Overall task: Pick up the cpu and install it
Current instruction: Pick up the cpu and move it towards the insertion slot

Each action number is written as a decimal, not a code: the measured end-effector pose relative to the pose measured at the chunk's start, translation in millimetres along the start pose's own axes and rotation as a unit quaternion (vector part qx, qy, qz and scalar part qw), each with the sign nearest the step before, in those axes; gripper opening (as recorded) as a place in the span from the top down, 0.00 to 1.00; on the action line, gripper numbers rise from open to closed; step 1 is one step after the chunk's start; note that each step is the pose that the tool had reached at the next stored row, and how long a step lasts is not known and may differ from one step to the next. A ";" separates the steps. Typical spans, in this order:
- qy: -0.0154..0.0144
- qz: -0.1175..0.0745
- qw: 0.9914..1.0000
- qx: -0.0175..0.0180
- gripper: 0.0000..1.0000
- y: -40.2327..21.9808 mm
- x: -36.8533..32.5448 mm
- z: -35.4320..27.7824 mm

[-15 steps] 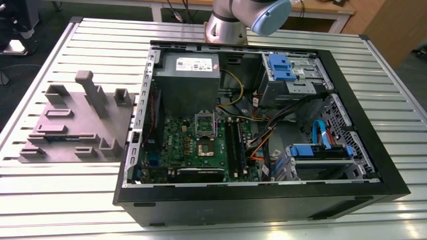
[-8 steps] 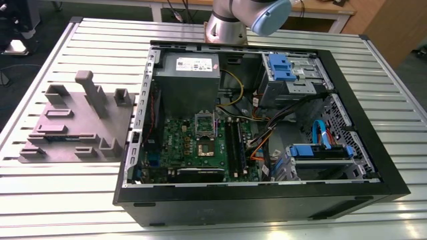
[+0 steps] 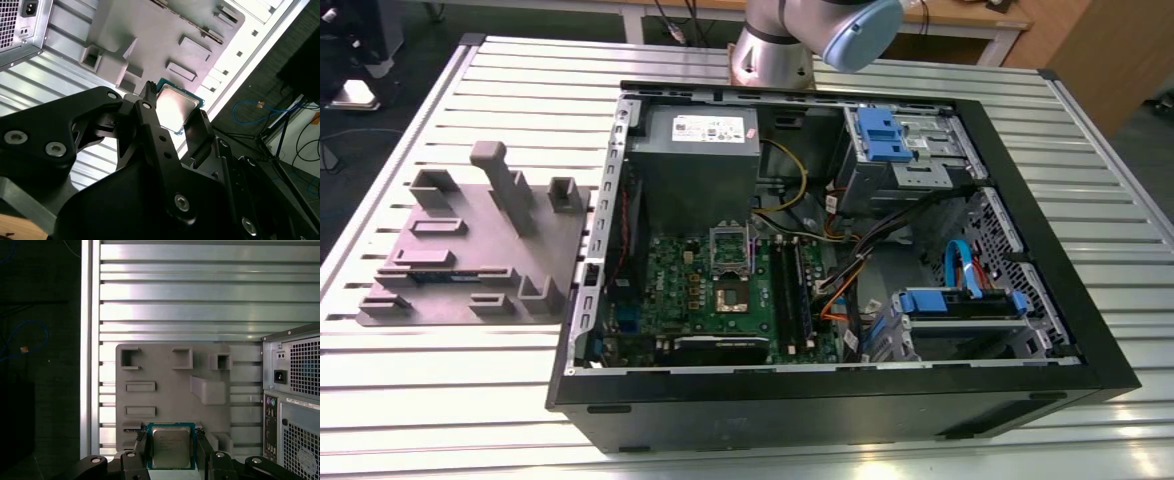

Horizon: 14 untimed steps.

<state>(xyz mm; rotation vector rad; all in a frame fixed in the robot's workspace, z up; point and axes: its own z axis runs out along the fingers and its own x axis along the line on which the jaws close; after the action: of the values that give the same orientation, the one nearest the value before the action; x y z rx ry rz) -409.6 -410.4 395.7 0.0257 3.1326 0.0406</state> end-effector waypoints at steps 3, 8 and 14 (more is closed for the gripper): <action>0.000 0.000 1.000 0.000 0.53 0.0 -0.7 0.0; 0.000 0.000 1.000 0.000 0.53 0.0 -2.1 0.1; 0.000 0.000 1.000 0.000 0.53 0.1 -3.8 0.1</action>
<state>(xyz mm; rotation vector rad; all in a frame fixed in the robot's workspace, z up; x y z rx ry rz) -405.8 -410.3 395.6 0.0257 3.1326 0.0407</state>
